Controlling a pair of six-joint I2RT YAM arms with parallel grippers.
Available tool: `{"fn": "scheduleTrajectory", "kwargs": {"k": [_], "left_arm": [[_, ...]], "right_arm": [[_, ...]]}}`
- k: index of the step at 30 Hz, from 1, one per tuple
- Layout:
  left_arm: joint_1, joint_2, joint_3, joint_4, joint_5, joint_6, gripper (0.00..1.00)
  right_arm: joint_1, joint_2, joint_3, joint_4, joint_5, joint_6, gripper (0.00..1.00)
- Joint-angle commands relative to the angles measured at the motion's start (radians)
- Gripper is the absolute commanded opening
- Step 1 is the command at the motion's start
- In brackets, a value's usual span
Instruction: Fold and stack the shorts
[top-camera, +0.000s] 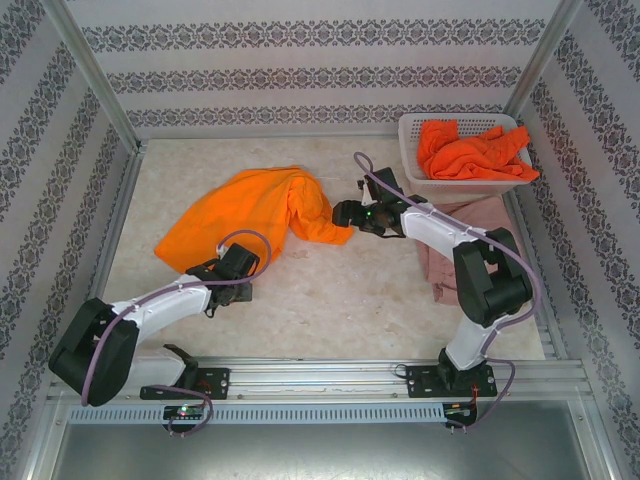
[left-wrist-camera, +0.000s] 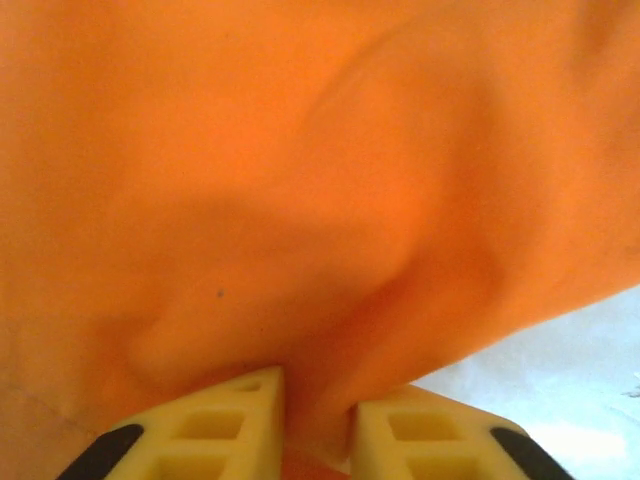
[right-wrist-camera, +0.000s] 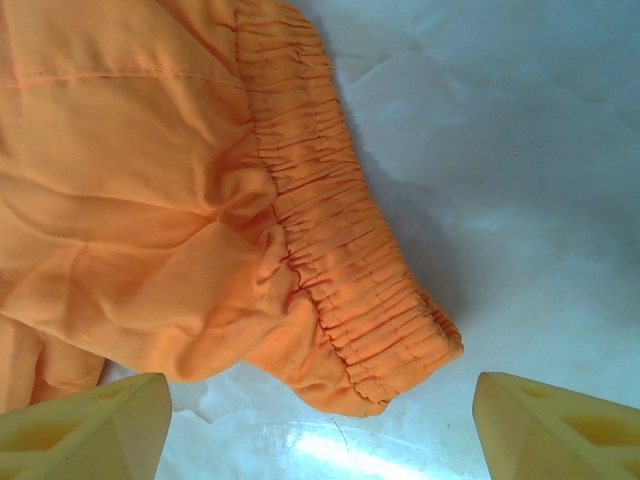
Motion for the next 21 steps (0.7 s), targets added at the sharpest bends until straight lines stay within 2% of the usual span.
{"fn": "scheduleTrajectory", "kwargs": {"k": [1,2,3,13,18,21], "left_arm": [[-0.010,-0.005,0.022,0.030,-0.061,0.026,0.07],[-0.010,-0.013,0.023,0.030,-0.063,0.031,0.02],[-0.009,-0.023,0.027,0.028,-0.063,0.035,0.00],[-0.007,-0.297,0.069,0.013,-0.070,0.078,0.00],[-0.008,-0.307,0.083,-0.002,-0.064,0.089,0.00],[-0.008,-0.292,0.084,0.001,-0.051,0.083,0.00]], "right_arm": [[0.002,0.031,-0.013,0.035,-0.035,0.032,0.79],[0.002,0.039,-0.012,0.040,-0.039,0.037,0.79],[0.004,0.046,-0.009,0.042,-0.042,0.041,0.79],[0.002,0.111,0.003,0.053,-0.056,0.095,0.69],[0.001,0.142,0.016,0.048,-0.056,0.117,0.67],[-0.003,0.155,0.011,0.048,-0.035,0.134,0.71]]}}
